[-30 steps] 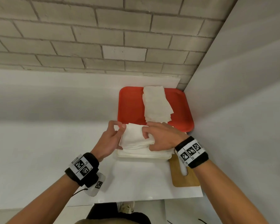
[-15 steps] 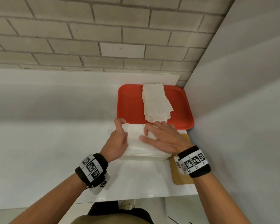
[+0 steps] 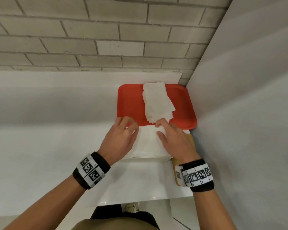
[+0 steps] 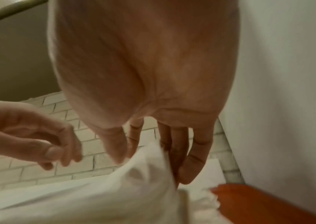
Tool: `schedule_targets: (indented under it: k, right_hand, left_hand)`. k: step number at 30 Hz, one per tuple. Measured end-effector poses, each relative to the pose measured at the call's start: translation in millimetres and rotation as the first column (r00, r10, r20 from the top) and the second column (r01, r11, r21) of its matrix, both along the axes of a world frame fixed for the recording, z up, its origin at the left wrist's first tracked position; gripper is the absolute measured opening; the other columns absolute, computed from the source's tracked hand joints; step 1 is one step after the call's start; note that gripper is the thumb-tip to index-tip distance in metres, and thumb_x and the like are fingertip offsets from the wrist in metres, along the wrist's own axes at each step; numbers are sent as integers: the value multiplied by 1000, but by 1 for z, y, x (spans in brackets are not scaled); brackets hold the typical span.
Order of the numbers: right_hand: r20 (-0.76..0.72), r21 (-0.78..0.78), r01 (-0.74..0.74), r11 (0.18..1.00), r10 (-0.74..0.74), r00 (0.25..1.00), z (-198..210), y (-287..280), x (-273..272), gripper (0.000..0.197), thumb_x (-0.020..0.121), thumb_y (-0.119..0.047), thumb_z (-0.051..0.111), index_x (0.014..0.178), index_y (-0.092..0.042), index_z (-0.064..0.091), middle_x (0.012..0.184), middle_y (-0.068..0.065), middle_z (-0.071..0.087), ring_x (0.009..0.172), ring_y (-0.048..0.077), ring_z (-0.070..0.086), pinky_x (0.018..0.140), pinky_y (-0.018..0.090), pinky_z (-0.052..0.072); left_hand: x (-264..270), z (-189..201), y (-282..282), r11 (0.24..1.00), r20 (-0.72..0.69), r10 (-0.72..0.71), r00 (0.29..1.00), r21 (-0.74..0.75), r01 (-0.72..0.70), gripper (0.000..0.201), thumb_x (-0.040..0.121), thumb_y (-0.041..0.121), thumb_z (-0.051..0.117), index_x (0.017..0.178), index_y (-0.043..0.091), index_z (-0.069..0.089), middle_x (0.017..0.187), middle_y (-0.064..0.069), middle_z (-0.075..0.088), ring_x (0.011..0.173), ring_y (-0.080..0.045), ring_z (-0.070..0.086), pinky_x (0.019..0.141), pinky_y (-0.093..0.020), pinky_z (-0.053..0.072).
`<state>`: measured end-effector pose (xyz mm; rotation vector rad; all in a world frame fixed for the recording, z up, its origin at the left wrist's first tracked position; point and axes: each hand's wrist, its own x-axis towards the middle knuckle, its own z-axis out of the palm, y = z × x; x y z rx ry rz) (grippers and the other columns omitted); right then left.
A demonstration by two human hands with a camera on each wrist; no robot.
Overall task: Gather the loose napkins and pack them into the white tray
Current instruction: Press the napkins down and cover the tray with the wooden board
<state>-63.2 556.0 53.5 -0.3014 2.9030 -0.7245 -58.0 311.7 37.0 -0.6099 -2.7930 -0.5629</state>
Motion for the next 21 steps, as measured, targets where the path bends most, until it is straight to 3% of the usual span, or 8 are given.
schedule_targets:
  k: [2, 5, 8, 10, 13, 15, 18, 21]
  right_hand:
    - [24, -26, 6, 1000, -5, 1000, -9, -4, 3, 23, 109, -20, 57, 122, -36, 47, 97, 0, 59, 85, 25, 60, 73, 49, 58]
    - [27, -10, 39, 999, -39, 999, -18, -3, 7, 22, 108, -18, 60, 120, -33, 49, 97, -1, 55, 84, 25, 60, 73, 50, 57]
    - [-133, 154, 94, 984, -74, 988, -18, -1, 11, 28, 101, -21, 70, 125, -31, 59, 122, 3, 56, 104, 28, 62, 79, 43, 58]
    - [-260, 131, 79, 988, -43, 965, -11, -9, 15, 29, 99, -24, 73, 127, -26, 67, 134, 3, 54, 114, 26, 57, 83, 39, 58]
    - [-47, 82, -55, 995, 59, 997, -17, -28, 22, 35, 106, -37, 64, 140, -31, 62, 147, -3, 49, 130, 21, 52, 96, 40, 57]
    - [177, 116, -52, 992, 31, 984, -26, -29, 20, 51, 107, -40, 63, 156, -37, 51, 166, -3, 38, 150, 19, 41, 111, 39, 49]
    - [320, 105, -28, 994, -8, 947, -24, -21, 14, 66, 107, -30, 68, 164, -44, 40, 178, 2, 22, 159, 18, 31, 119, 28, 34]
    - [370, 184, -126, 975, 50, 928, -22, -15, 13, 81, 106, -11, 67, 167, -48, 29, 180, 8, 15, 161, 20, 29, 117, 26, 36]
  left_hand:
    - [-6, -5, 6, 990, 86, -128, 988, 63, 123, 11, 106, 23, 60, 110, 18, 69, 116, 3, 62, 98, -22, 55, 77, -43, 56]
    - [-5, -16, 12, 979, 227, -201, 953, 23, 201, 14, 106, 28, 61, 116, 26, 71, 116, 10, 63, 100, -17, 55, 74, -40, 57]
    - [-1, -21, 13, 978, 255, -206, 945, 8, 211, 22, 104, 29, 66, 126, 31, 70, 120, 10, 62, 103, -17, 54, 78, -35, 56]
    - [-4, -18, 14, 979, 272, -193, 943, -13, 204, 31, 103, 34, 68, 134, 33, 68, 123, 10, 61, 105, -17, 54, 77, -33, 55]
    - [-9, -13, 18, 973, 321, -148, 935, -123, 196, 32, 101, 45, 68, 130, 34, 70, 132, 7, 59, 115, -22, 54, 70, -33, 52]
    - [-10, -11, 23, 947, 395, -78, 916, -259, 192, 37, 102, 49, 64, 138, 39, 65, 146, 7, 54, 129, -24, 48, 80, -35, 56]
    - [-7, -7, 24, 897, 465, 28, 885, -402, 183, 49, 105, 43, 61, 153, 47, 47, 144, 4, 52, 133, -24, 47, 87, -40, 55]
    - [-4, -3, 22, 871, 510, 68, 858, -449, 197, 70, 105, 26, 65, 160, 51, 31, 132, -3, 55, 121, -27, 57, 88, -40, 55]
